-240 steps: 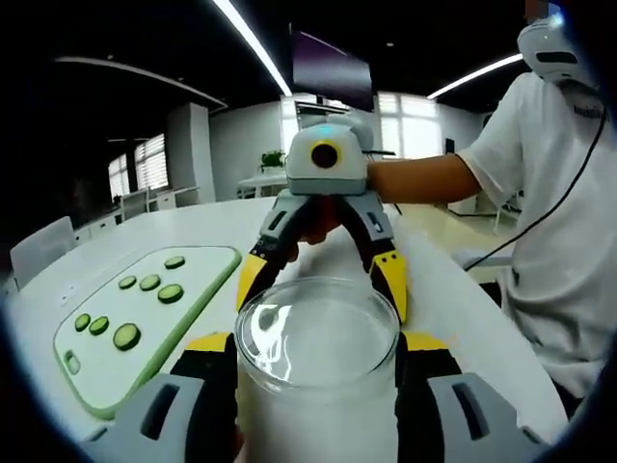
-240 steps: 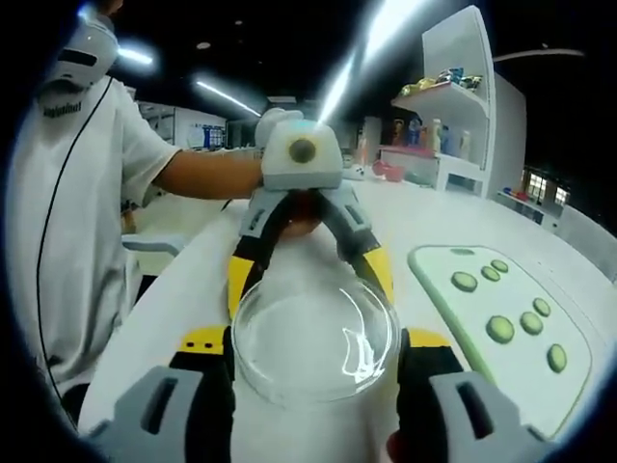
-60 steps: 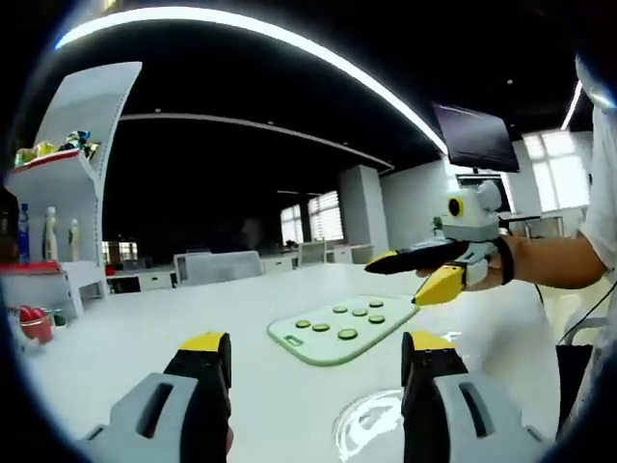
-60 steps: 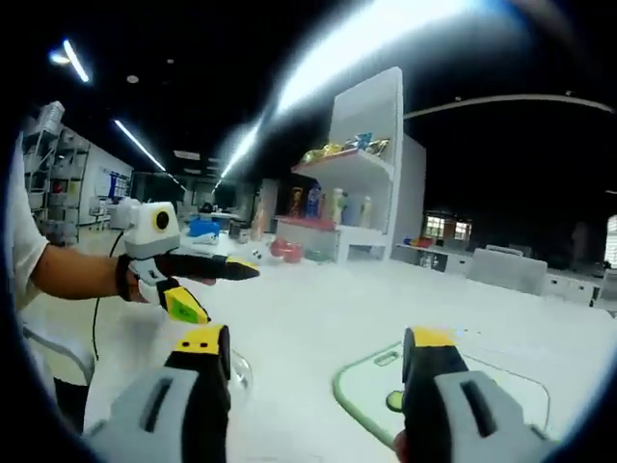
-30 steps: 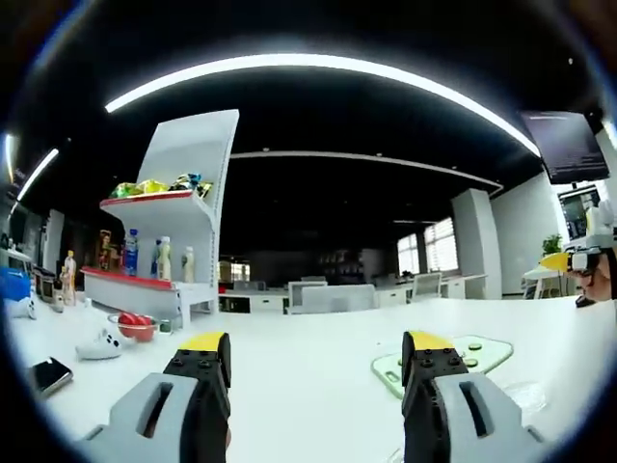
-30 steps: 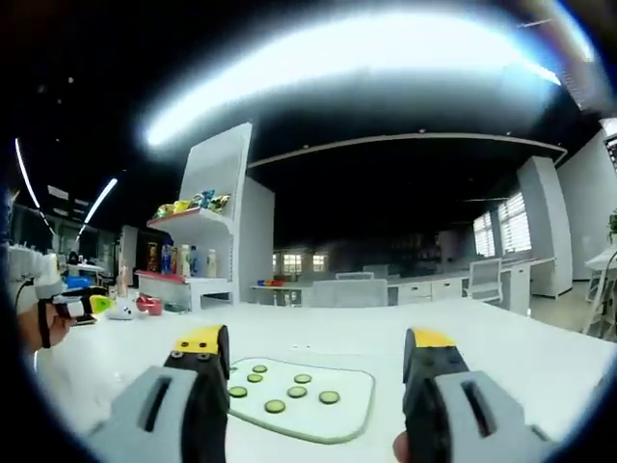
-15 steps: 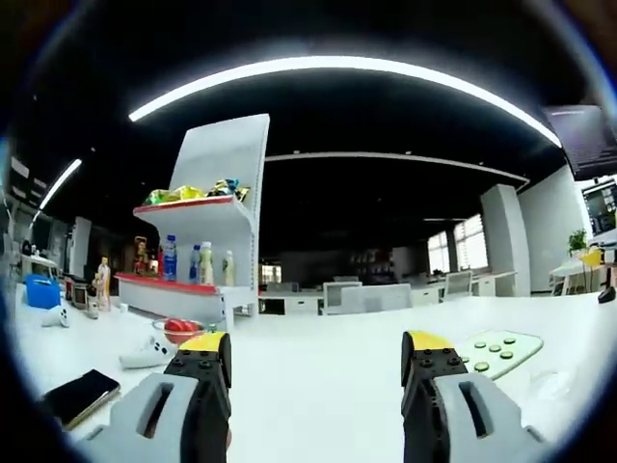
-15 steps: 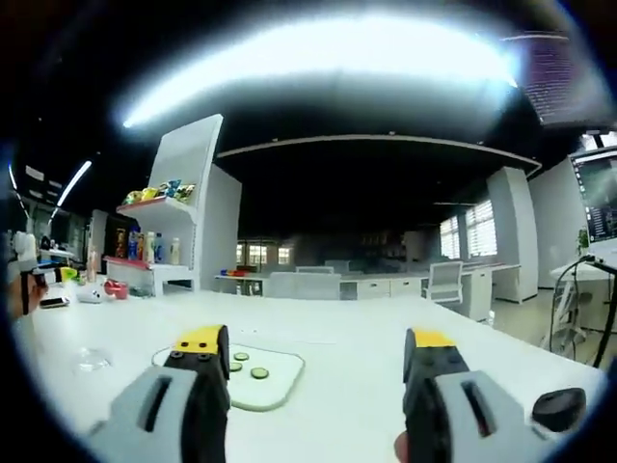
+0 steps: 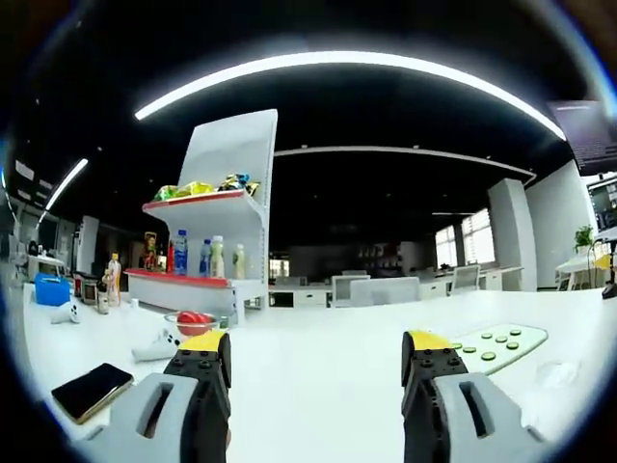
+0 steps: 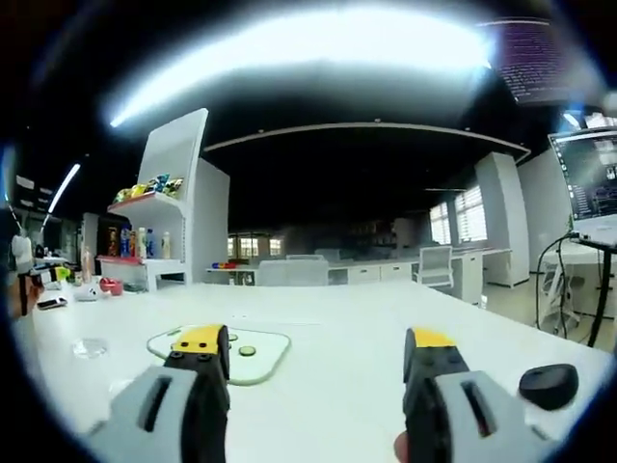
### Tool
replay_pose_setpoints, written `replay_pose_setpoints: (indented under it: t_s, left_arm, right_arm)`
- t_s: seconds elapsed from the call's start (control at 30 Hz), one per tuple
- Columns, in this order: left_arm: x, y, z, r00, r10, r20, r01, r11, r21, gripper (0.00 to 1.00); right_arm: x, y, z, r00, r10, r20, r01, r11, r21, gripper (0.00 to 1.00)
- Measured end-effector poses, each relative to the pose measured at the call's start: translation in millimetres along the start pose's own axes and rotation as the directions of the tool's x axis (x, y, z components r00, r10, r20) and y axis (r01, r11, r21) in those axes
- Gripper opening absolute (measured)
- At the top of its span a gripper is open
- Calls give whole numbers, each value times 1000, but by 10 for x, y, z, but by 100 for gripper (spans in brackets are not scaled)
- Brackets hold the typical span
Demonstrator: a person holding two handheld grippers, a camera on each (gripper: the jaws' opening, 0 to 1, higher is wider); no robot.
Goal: Open the petri dish lid, add cucumber slices into the petri dish, and close the lid
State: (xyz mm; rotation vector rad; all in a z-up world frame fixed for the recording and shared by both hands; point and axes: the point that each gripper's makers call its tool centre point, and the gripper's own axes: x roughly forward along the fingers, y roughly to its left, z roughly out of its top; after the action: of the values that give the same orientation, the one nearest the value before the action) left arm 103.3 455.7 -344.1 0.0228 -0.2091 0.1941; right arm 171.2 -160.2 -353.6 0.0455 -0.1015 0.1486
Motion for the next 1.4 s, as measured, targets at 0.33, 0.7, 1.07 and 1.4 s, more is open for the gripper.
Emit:
replay_pose_setpoints:
  t_s: [0.33, 0.7, 1.07, 1.4]
  left_arm:
    - [-48, 19, 57, 1000, 11, 13, -11, 1000, -7, 72]
    - [-114, 11, 41, 1000, 15, 0, -15, 1000, 2, 72]
    - [-189, -220, 174, 998, -68, 9, 68, 998, 10, 72]
    - [-312, -547, 111, 972, -215, -92, 220, 974, 50, 71]
  right_arm:
    - [-24, -54, 32, 1000, -12, 10, 12, 1000, 14, 72]
    - [-58, -93, 84, 999, -19, 28, 18, 999, 32, 72]
    - [-124, -137, 179, 999, -8, 41, 6, 999, 41, 72]
    - [-83, -209, 425, 999, 15, 53, -16, 1000, 23, 72]
